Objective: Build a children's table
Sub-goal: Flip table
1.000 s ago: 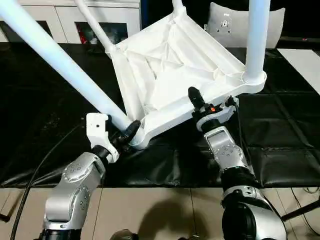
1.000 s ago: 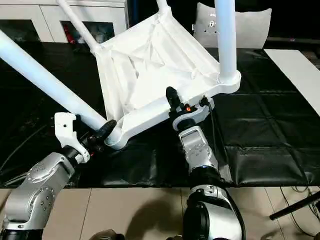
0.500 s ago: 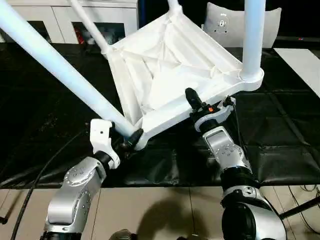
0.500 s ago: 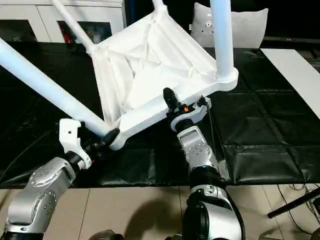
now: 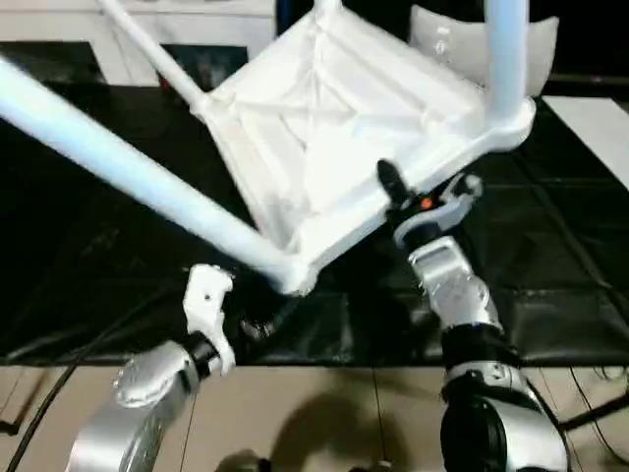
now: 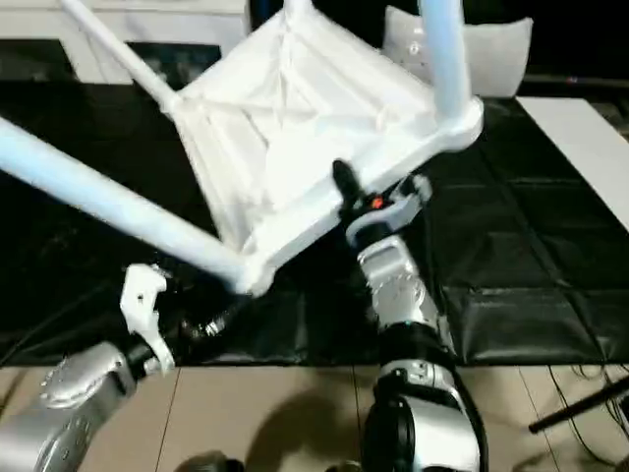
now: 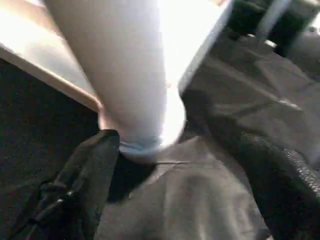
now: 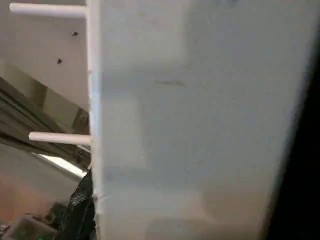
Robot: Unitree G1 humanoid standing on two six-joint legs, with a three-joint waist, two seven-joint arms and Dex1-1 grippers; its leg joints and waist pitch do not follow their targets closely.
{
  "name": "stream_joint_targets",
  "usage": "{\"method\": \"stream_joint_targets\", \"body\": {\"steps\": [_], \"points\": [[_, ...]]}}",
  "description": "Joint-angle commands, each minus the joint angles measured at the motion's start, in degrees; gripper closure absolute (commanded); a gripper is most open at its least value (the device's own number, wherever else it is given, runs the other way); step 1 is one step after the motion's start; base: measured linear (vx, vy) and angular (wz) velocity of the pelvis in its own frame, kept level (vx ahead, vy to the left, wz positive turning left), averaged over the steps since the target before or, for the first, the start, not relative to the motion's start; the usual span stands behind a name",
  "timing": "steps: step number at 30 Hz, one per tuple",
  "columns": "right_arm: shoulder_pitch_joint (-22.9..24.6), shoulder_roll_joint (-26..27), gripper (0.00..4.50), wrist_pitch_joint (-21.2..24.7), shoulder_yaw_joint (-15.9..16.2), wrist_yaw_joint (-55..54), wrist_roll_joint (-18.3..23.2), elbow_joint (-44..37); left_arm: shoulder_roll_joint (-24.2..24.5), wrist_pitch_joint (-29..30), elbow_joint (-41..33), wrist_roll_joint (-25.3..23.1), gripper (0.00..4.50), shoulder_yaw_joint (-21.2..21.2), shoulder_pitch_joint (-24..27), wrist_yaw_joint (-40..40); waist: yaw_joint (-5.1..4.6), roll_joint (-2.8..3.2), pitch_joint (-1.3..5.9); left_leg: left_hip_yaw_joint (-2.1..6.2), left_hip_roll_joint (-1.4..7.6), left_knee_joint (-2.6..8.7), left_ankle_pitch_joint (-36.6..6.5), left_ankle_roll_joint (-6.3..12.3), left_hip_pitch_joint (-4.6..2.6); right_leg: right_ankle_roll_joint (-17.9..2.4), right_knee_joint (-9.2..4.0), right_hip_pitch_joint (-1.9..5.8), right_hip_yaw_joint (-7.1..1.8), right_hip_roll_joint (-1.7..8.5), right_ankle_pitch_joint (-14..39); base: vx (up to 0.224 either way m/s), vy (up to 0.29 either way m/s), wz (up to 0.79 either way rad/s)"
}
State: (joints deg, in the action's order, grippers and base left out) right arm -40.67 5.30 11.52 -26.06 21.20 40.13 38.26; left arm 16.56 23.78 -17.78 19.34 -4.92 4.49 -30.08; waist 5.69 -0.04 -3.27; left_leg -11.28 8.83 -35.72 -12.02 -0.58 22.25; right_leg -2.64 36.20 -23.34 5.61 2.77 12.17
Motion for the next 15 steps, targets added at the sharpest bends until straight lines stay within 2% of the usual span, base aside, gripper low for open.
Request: {"method": "stream_joint_targets", "body": {"steps": [1,4,6,9,10,12,15], "points": [[-2.93,-2.41,2.59,-5.87,-1.97,-0.87,0.01,-7.11,0.7,-0.01,-1.06,-0.84,0.02,-0.27,-0.01,-0.61,-0.15,0.17,4.02,1.99,5.27,3.99,-0.54,3.43,-1.69,-10.85,-3.59,3.05,-4.45,6.68,2.07,0.0,0.0,0.0],[-1.91,-3.37,2.59,-7.87,-2.23,-1.94,-1.46,-9.06,0.66,-0.38,-0.75,-1.56,0.0,-0.23,-0.18,0.05,0.4,0.29,4.06,1.93,5.33,4.07,-1.09,2.19,-1.95,-9.48,-3.55,2.85,-4.46,6.42,2.29,0.0,0.0,0.0],[-1.05,-3.69,2.59,-8.95,-2.95,-3.48,-1.84,-10.74,0.66,-0.91,-0.16,-1.85,0.0,-0.57,-0.41,0.38,0.46,0.45,4.12,2.01,5.31,4.16,-1.24,1.77,-1.78,-9.04,-3.42,2.96,-4.42,6.48,1.57,0.0,0.0,0.0],[0.13,-4.52,2.59,-10.17,-2.29,-4.66,-3.71,-12.47,0.64,-1.31,0.36,-2.02,0.0,-0.97,-0.75,0.18,0.46,0.32,4.22,2.0,5.17,4.11,-1.1,1.5,-1.66,-8.59,-3.38,3.12,-4.43,6.56,0.7,0.0,0.0,0.0],[0.37,-4.79,2.59,-10.59,-1.94,-4.93,-4.27,-12.72,0.67,-1.32,0.39,-2.01,0.0,-1.05,-0.82,0.14,0.51,0.45,4.23,2.01,5.13,4.08,-1.01,1.49,-1.62,-8.53,-3.36,3.12,-4.45,6.58,0.47,0.0,0.0,0.0],[1.3,-5.49,2.59,-11.16,-1.03,-5.18,-5.75,-14.02,0.86,-1.62,0.52,-2.31,0.0,-1.28,-1.09,0.01,0.5,0.29,4.32,2.04,5.05,4.02,-0.5,1.8,-1.52,-8.41,-3.28,3.26,-4.42,6.54,-0.49,0.0,0.0,0.0],[4.01,-7.06,2.59,-11.73,1.2,-6.52,-10.14,-17.8,1.3,-2.31,0.58,-3.32,0.0,-1.44,-1.67,-0.33,0.44,0.1,4.32,2.1,4.95,3.94,0.06,2.45,-1.34,-7.91,-3.33,3.44,-4.42,6.56,-0.67,0.0,0.0,0.0]]}}
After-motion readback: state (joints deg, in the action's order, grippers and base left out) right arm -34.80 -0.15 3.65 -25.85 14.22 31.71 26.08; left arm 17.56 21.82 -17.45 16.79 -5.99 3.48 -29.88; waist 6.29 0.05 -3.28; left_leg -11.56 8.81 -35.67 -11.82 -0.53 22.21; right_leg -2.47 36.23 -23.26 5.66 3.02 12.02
